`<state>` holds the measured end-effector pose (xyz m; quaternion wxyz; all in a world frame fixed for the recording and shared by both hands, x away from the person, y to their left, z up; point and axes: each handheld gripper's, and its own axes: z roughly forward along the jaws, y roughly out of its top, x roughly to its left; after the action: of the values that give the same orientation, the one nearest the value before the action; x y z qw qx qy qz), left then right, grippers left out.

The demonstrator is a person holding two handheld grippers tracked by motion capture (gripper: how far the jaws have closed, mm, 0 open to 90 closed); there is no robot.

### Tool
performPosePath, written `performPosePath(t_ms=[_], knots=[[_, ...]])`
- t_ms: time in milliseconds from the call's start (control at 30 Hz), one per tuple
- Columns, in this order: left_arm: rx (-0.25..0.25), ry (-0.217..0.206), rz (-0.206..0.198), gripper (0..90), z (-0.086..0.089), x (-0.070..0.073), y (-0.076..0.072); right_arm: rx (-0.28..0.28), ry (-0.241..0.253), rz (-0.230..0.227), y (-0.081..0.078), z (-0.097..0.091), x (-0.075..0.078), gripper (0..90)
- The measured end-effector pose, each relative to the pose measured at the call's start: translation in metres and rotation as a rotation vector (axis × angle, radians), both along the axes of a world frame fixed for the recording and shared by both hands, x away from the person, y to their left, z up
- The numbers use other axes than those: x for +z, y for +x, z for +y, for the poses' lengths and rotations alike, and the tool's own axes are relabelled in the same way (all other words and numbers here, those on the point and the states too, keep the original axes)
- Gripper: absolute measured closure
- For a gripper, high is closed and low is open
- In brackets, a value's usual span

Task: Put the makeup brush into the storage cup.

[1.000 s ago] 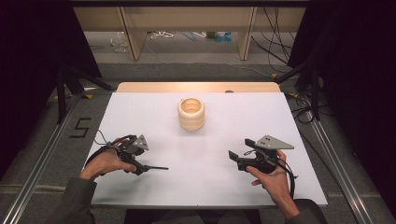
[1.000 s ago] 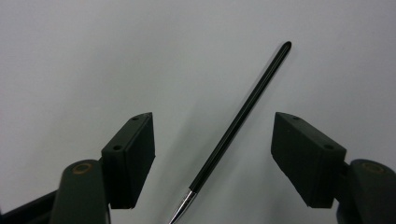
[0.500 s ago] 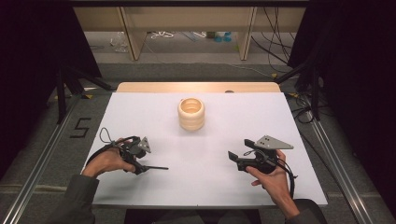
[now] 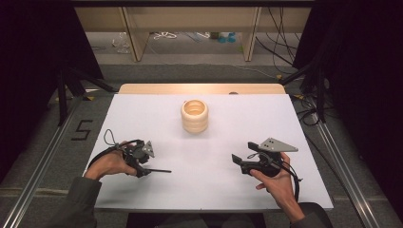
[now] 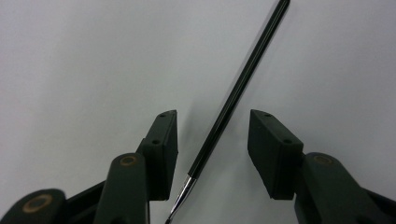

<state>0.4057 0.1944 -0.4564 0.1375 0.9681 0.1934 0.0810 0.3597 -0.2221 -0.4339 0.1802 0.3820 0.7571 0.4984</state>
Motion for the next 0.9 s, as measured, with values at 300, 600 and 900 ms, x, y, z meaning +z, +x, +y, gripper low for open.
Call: performPosePath(t_ms=[300,600,900], knots=[[-0.036,0.047,0.03,58.1,-0.0023,0.0017,0.0029,0.001,0.002,0.014,-0.0004,0.0003,-0.0002,20.7],[-0.044,0.054,0.043,62.5,-0.0019,0.0007,0.0038,0.008,0.025,0.007,0.0007,-0.0004,-0.0006,20.8],[-0.034,0.059,0.097,69.3,-0.0023,-0.0041,0.0056,0.007,0.017,-0.012,0.0016,0.0001,-0.0015,21.3]])
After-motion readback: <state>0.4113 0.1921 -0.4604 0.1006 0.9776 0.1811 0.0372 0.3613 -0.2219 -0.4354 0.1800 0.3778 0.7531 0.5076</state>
